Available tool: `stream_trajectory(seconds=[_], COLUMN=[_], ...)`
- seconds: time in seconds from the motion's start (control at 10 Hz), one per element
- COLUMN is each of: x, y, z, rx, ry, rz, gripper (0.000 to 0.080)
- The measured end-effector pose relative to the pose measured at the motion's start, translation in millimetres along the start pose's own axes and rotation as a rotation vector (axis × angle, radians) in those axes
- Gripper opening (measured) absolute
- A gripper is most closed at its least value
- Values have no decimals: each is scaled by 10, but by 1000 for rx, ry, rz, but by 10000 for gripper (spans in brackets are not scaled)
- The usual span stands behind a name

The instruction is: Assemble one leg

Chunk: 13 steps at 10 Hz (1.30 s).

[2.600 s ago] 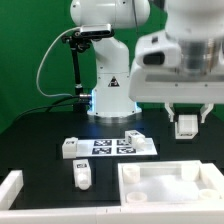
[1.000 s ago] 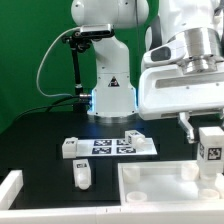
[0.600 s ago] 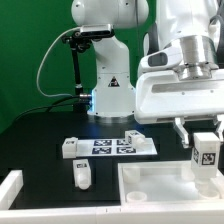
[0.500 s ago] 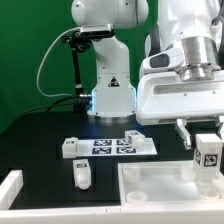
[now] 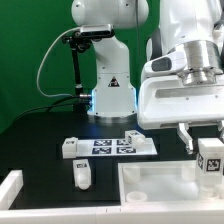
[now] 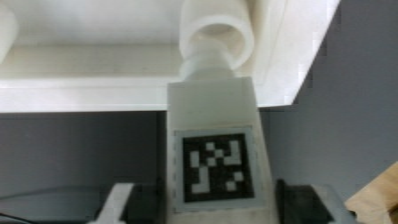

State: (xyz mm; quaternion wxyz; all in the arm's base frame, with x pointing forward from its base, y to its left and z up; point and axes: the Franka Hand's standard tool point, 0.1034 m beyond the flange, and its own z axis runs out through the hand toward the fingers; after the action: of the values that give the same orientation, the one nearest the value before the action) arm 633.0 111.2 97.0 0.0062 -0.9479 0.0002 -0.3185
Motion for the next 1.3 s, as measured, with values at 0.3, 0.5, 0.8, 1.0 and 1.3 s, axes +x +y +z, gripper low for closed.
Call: stream_trajectory(seconds=[0.3,0.5,0.8,1.0,1.3], x=[-43,-60,-12,-16,-15], y=[-53,-74,-73,26,143], z=[21,23,-134,-200,-168], rx=[4,4,12,6,-2], ry=[6,2,-20,-43,-73], rz=[4,9,20,37,59], gripper=[290,290,290,290,290])
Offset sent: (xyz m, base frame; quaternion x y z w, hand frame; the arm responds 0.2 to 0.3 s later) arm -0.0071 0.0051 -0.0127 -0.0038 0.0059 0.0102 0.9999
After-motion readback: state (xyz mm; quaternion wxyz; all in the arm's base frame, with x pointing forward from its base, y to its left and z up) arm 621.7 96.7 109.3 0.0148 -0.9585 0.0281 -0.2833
